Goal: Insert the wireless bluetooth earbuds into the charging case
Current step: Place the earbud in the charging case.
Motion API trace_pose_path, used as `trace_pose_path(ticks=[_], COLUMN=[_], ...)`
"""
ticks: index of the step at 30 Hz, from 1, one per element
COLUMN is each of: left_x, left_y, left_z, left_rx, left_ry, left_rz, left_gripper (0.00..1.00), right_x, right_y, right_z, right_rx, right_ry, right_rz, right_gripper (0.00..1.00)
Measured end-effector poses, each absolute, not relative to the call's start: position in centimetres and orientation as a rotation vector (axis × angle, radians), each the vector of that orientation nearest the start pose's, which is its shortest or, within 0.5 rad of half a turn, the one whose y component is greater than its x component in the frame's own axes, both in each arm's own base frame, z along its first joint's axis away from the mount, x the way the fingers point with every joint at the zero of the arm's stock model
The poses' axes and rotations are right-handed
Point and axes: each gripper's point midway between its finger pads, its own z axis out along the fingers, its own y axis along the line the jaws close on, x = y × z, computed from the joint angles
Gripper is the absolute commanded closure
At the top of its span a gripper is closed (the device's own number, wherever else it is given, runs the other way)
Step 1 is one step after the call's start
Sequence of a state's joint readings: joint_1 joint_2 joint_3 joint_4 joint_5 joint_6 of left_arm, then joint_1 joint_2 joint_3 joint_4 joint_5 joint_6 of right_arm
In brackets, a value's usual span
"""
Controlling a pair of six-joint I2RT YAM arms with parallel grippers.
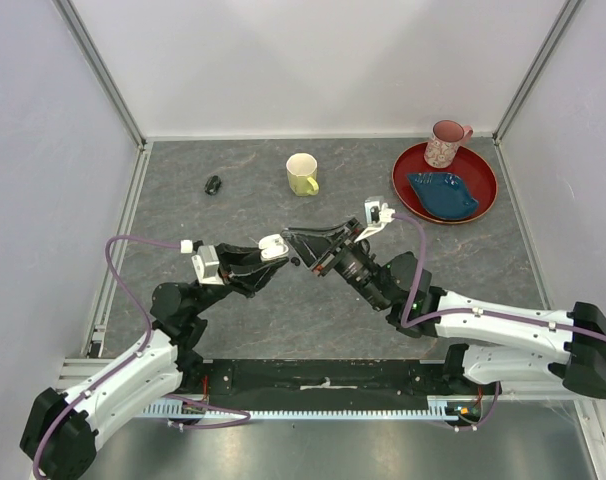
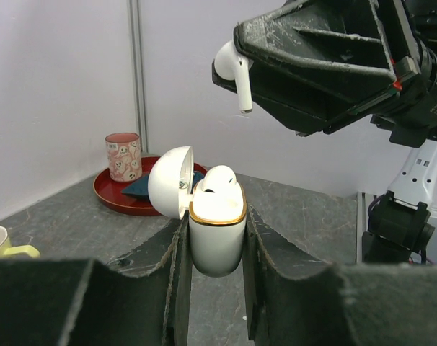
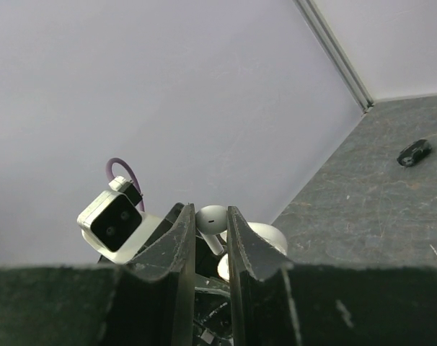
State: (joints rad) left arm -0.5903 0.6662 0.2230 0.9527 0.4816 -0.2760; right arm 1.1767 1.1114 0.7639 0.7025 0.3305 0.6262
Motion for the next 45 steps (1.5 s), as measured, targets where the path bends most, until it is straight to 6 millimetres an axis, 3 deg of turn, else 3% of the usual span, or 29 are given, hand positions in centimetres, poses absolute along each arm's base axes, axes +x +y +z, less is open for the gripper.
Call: trace_pose_path(ticks=[16, 45], left_x=[17.5, 17.1], left_y=[-23.2, -23.4], left_z=[30.1, 30.4], left_rx=[0.622, 0.612], left_ry=[0.999, 0.992], left_rz=[-1.035, -1.047], left_gripper=[0.98, 0.98], right_x=[16.9, 17.4], right_y=[38.5, 39.2], right_z=[36.4, 35.2], right_rx=[-0.109, -0.088], right_ry=[1.387, 1.385], right_rz=[1.367, 1.270], right_gripper=[1.00, 1.00])
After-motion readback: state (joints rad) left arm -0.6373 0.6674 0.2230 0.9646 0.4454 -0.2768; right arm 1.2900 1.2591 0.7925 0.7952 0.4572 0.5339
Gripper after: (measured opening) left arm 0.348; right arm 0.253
